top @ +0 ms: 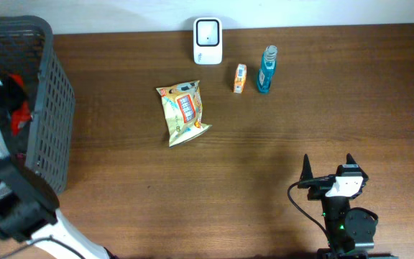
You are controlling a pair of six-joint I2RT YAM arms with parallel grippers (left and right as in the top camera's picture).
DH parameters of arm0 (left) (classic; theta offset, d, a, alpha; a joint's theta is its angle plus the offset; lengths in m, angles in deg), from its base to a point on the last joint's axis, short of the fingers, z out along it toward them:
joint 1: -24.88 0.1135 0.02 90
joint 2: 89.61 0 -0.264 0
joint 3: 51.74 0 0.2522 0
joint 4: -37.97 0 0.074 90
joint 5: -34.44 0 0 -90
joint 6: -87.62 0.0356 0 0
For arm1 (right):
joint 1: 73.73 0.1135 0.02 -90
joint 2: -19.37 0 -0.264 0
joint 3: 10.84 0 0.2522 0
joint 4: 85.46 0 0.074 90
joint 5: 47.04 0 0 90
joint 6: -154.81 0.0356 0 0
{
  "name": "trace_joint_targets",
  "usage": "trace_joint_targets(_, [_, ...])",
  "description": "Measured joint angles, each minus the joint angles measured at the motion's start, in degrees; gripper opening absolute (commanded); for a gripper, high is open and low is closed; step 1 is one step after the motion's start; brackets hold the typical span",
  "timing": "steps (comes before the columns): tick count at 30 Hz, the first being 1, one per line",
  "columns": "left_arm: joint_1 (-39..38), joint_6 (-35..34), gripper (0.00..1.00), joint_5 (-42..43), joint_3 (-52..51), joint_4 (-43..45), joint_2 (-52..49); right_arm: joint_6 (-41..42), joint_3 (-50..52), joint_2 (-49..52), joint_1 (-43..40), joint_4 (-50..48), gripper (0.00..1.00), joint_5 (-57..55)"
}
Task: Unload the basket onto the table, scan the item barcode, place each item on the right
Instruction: 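Lift the red bag out and carry it over the white scanner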
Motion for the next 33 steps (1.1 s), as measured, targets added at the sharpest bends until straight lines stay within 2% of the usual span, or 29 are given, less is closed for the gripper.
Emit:
trace_joint_targets(8, [0.0,0.0,0.00,9.2,0.5,2.2,16.8,0.0,0.0,0.0,0.0,0.0,0.98,0.0])
trace_joint_targets(18, [-2.4,0.0,0.00,28.2,1.0,3.7,34.0,0.0,0.0,0.0,0.0,0.0,0.99,0.0])
trace_joint_targets(24, [-13.2,0.0,0.00,32.9,1.2,3.6,37.0,0.0,0.0,0.0,0.0,0.0,0.98,0.0])
trace_joint_targets(30, [-29.7,0.0,0.00,33.5,1.2,3.1,34.1,0.0,0.0,0.0,0.0,0.0,0.98,0.0])
trace_joint_targets(33, [-35.1,0.0,0.00,31.6,0.5,3.1,31.8,0.0,0.0,0.0,0.0,0.0,0.99,0.0])
